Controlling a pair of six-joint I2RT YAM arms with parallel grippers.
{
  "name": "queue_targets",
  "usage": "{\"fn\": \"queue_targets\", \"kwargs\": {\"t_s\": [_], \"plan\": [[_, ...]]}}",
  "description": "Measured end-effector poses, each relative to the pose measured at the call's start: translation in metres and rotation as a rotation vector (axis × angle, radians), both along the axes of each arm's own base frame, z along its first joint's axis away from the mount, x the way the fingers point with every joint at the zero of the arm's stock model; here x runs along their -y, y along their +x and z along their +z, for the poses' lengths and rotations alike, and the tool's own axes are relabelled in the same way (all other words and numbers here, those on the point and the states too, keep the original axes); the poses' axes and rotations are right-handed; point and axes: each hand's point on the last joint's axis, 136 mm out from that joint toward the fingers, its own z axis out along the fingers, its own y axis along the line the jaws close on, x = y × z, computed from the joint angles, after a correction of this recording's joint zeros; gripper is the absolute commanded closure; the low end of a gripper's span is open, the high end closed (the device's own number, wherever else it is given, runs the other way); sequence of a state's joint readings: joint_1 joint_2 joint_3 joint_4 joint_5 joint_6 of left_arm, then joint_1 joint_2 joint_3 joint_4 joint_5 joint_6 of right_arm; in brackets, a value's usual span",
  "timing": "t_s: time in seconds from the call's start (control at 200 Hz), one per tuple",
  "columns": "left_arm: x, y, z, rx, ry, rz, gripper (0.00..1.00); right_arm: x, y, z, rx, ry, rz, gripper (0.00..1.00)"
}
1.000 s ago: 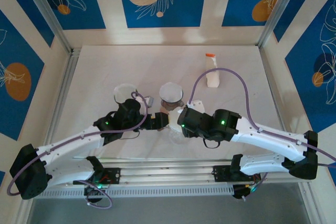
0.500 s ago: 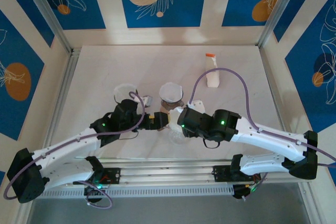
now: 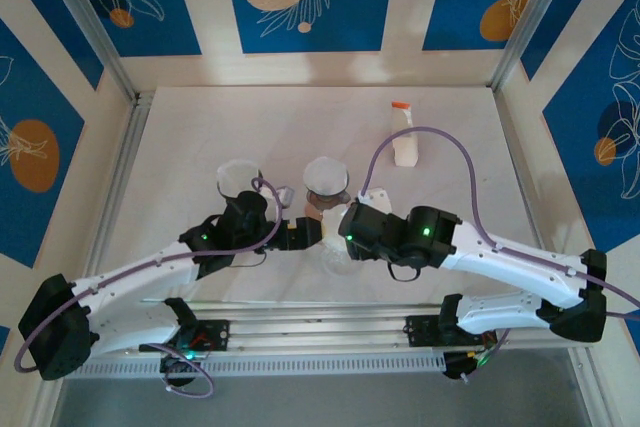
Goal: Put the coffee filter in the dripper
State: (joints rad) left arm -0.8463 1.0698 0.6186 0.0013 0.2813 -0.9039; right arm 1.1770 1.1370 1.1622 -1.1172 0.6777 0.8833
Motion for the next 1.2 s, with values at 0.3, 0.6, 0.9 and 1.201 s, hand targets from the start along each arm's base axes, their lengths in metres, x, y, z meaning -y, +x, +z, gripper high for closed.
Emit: {"fn": "queue_targets", "kwargs": {"t_s": [0.3,0.6,0.9,1.201], "plan": [[0.000,0.000,0.000,-0.004,-0.001,0.003,0.07,0.003,0.038,0.014,-0.008,0.022,-0.033,0.33],[0.000,0.000,0.000,-0.004,-0.001,0.003,0.08,-0.011,0.055,-0.005,-0.049,-0.013,0.009,0.34],[0.000,0.000,0.000,-0.003,-0.002,0.003,0.08,-0.008,0.060,-0.008,-0.055,-0.022,-0.013,0.34],[0.000,0.000,0.000,-0.003,-0.002,0.003,0.07,-0.007,0.061,-0.008,-0.056,-0.013,-0.037,0.33]]}}
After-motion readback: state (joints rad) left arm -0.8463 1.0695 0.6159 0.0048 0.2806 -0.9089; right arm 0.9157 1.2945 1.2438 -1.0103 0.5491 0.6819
